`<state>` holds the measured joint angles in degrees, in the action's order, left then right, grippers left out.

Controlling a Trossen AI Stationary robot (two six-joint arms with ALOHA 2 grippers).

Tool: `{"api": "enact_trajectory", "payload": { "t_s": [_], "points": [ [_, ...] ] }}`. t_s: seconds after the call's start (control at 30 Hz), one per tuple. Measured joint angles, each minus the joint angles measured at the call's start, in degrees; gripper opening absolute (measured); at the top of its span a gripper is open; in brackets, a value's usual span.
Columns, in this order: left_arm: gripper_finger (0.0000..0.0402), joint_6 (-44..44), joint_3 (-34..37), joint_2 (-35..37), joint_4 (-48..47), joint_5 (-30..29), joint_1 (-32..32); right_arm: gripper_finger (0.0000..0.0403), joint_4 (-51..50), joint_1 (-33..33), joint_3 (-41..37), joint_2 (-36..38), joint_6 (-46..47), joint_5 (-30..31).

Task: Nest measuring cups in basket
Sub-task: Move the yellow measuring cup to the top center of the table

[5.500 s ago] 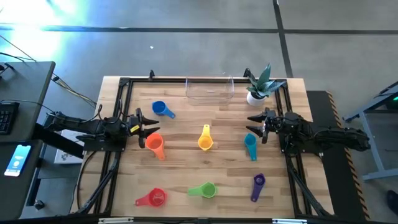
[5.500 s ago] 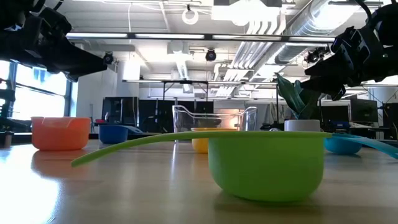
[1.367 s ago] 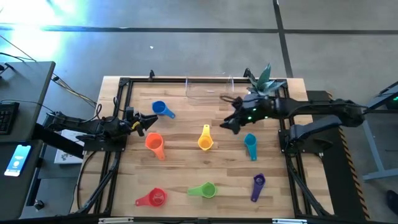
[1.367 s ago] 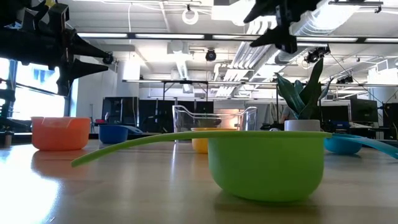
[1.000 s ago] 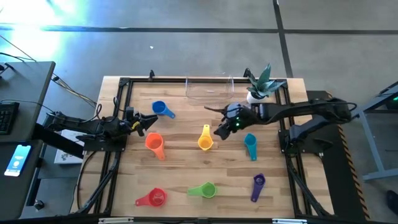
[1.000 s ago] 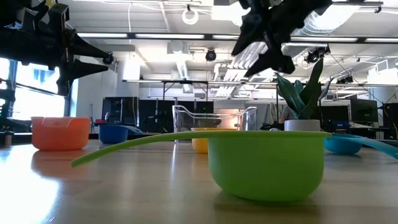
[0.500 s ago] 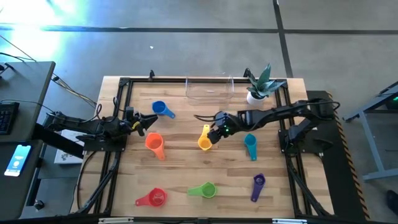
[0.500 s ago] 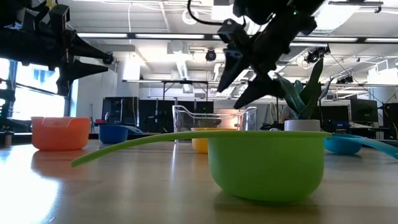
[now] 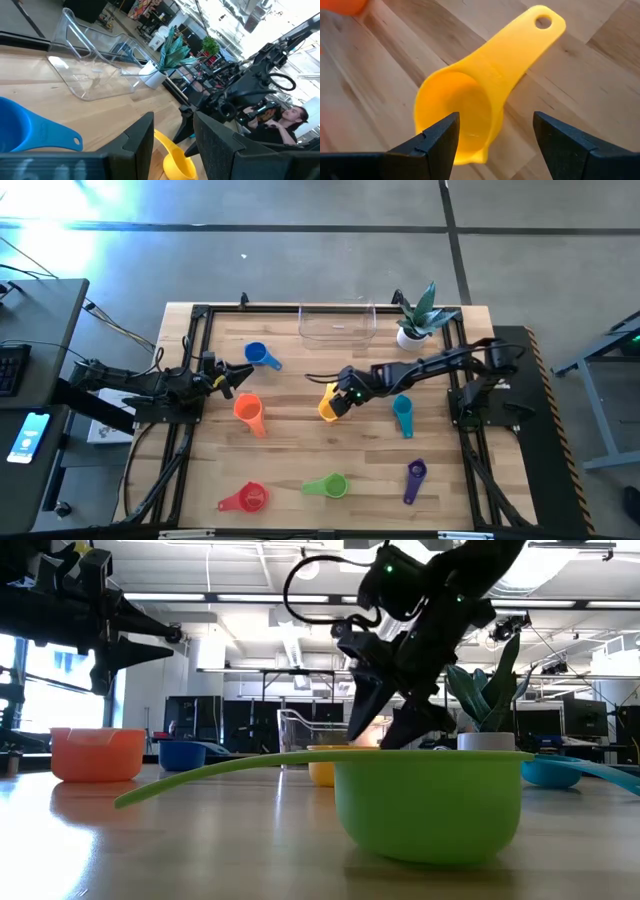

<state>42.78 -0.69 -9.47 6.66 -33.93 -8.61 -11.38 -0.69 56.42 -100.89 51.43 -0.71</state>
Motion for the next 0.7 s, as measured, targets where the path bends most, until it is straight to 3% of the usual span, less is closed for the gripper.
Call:
{"api": "enact_trajectory", "payload": {
  "t_s": [0.33, 0.7],
  "points": [
    [0.0131, -0.63, 0.00, 0.00, -0.02, 0.00, -0.02, 0.0237, 0.10, 0.00, -0.02, -2.28, 0.05, -0.18],
    [0.0131, -0.98, 0.00, 0.02, -0.81, 0.00, -0.02, 0.0093, 0.02, 0.00, -0.02, -2.28, 0.09, 0.82]
  ]
}}
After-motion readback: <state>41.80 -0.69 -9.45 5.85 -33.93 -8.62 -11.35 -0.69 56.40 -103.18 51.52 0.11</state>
